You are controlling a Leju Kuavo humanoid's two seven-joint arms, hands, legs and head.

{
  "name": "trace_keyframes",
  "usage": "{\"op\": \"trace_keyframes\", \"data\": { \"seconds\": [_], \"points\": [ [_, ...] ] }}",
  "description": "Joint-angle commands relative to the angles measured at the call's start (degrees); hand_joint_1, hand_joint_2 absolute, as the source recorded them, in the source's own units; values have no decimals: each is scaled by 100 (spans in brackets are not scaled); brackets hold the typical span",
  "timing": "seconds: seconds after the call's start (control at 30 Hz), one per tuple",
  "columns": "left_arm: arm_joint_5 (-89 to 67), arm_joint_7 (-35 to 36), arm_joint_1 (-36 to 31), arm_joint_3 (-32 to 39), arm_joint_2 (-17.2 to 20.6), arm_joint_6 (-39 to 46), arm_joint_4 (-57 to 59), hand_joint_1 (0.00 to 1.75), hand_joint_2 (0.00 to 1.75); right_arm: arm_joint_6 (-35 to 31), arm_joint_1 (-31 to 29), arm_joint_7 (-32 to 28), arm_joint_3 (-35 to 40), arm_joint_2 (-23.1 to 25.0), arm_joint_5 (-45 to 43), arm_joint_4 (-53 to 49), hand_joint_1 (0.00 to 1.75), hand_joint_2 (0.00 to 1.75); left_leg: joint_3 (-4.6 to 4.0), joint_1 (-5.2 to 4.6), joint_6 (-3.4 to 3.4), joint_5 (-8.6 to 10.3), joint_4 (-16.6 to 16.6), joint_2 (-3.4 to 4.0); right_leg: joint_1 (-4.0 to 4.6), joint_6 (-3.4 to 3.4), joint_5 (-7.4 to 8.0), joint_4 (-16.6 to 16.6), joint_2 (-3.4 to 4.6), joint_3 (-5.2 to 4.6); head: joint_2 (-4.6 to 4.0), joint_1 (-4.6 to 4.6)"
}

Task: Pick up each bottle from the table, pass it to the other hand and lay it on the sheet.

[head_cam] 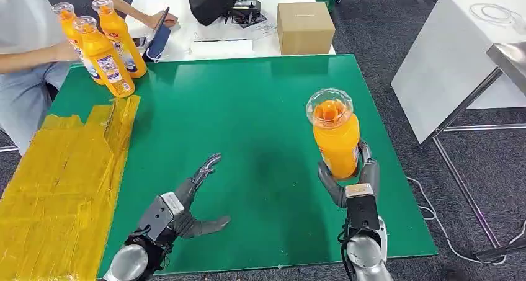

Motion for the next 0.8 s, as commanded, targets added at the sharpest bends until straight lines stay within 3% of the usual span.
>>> {"op": "trace_keyframes", "data": {
  "seconds": [0.03,0.4,0.8],
  "points": [
    [386,30,-427,-233,8,-81,468,0,175,799,-560,64,637,168,-465,949,175,175,13,4,0,-2,-3,15,6,-5,3,-7,9,12,0,0],
    [787,87,-768,-442,-52,-87,673,0,175,1397,-1148,132,1927,589,-654,2622,175,175,28,7,-2,-3,-10,21,9,-7,1,-11,12,25,0,-2],
    [941,73,-749,-468,-33,-33,701,0,175,1460,-1118,130,2183,552,-742,2846,175,175,18,3,-1,0,-9,4,4,-7,-2,-10,-4,19,0,2]
  ]
}}
